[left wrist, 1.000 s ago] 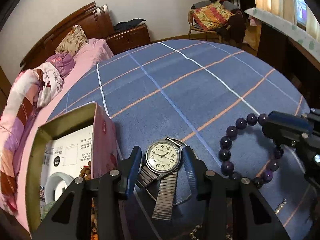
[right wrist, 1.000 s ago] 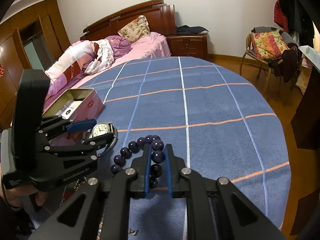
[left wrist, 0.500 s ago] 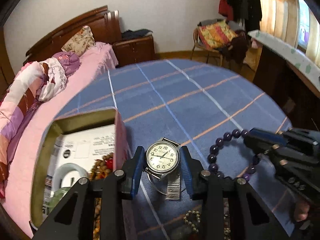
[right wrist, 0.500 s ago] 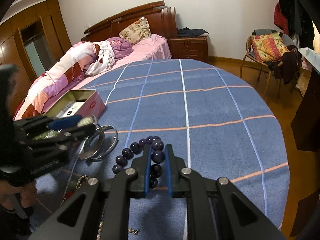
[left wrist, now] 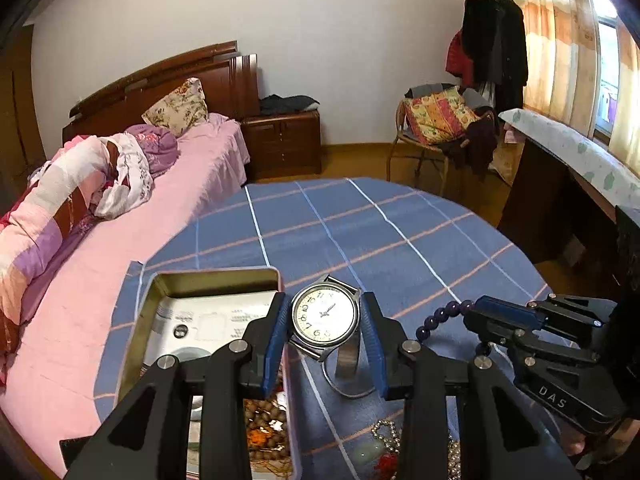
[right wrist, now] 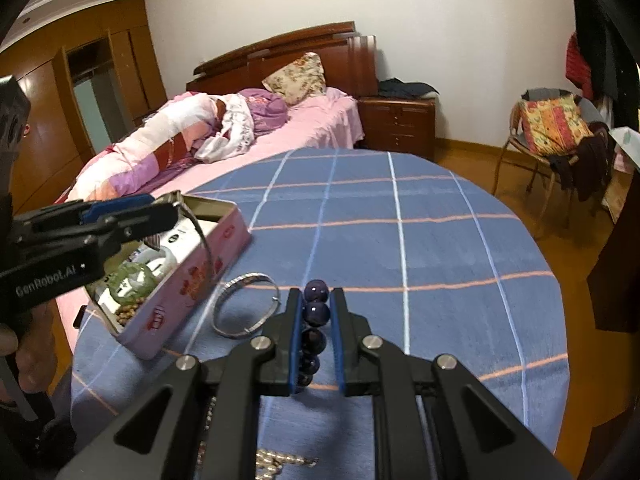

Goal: Organize jewelry
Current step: 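Grasp and lift the silver wristwatch with the left tool while the right tool holds the purple bracelet, then carry the watch with the left tool into the tin while the right tool drops the purple bracelet there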

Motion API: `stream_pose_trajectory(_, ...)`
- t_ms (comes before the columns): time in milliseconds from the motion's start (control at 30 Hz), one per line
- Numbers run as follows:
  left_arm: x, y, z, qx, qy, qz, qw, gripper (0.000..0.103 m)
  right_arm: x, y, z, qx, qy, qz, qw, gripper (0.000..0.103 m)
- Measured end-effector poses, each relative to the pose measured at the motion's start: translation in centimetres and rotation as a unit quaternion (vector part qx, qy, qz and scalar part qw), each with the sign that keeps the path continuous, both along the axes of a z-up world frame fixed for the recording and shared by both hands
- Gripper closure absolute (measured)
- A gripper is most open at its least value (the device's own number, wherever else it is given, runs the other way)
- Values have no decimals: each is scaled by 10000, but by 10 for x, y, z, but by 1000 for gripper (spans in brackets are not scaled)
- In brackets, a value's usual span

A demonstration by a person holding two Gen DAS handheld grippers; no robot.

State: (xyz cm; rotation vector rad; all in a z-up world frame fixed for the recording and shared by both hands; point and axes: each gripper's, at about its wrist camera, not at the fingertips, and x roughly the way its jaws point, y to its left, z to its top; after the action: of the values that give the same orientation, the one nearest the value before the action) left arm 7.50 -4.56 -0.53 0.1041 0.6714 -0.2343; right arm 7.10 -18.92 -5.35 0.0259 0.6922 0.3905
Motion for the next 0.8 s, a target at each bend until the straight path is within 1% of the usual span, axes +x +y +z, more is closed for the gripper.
stream_pose_trajectory(200, 2, 18, 8, 28, -45, 178, 9998, 66, 4, 10, 14, -52, -152, 135, 9998, 87)
stream_pose_trajectory(500, 3, 50, 10, 30, -78, 475, 9988, 66, 14, 35, 31, -137, -333, 378, 9986, 87)
stream_pose_trajectory(800, 13, 83, 9, 54, -93, 789, 9968, 66, 22, 89, 56, -273, -608, 791, 9946, 87)
